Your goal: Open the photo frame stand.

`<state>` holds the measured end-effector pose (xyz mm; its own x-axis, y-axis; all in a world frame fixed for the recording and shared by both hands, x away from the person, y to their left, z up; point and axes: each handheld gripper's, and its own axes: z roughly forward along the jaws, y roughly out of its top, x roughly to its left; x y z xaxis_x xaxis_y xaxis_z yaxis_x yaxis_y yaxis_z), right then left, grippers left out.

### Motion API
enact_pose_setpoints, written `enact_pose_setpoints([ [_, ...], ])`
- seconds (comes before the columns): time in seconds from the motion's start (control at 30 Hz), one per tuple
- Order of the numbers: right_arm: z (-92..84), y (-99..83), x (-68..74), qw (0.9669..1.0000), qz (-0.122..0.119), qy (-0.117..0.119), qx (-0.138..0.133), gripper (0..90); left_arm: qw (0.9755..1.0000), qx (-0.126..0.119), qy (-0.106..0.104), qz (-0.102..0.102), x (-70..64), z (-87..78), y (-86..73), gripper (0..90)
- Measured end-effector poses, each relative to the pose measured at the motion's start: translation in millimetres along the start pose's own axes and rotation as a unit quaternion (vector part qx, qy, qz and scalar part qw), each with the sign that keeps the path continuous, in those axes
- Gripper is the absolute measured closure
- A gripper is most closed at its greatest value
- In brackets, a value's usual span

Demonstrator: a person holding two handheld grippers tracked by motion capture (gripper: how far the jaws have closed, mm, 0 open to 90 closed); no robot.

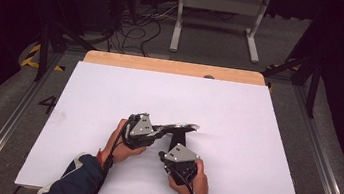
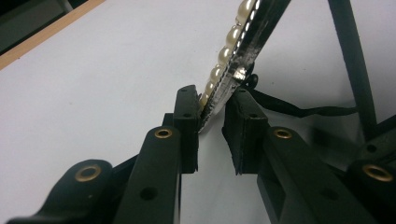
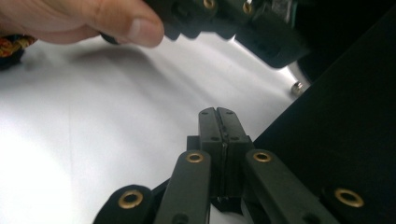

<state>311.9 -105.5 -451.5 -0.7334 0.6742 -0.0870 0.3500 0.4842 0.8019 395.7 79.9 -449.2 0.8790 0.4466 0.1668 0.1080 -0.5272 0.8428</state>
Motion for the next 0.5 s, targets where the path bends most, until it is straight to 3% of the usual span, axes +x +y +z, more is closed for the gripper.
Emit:
enact_pose_setpoints([
  [0.33, -1.7, -2.9, -2.5, 1.0, 0.003, -0.002, 0.004, 90.0, 1.0, 0.004, 0.007, 0.004, -2.2, -0.3, 0.4, 77.3],
  [0.5, 0.4, 1.8, -0.6, 0.9999, 0.007, 0.002, -0.012, 90.0, 0.9999, 0.004, 0.011, 0.006, -3.3, -0.2, 0.5, 77.4],
])
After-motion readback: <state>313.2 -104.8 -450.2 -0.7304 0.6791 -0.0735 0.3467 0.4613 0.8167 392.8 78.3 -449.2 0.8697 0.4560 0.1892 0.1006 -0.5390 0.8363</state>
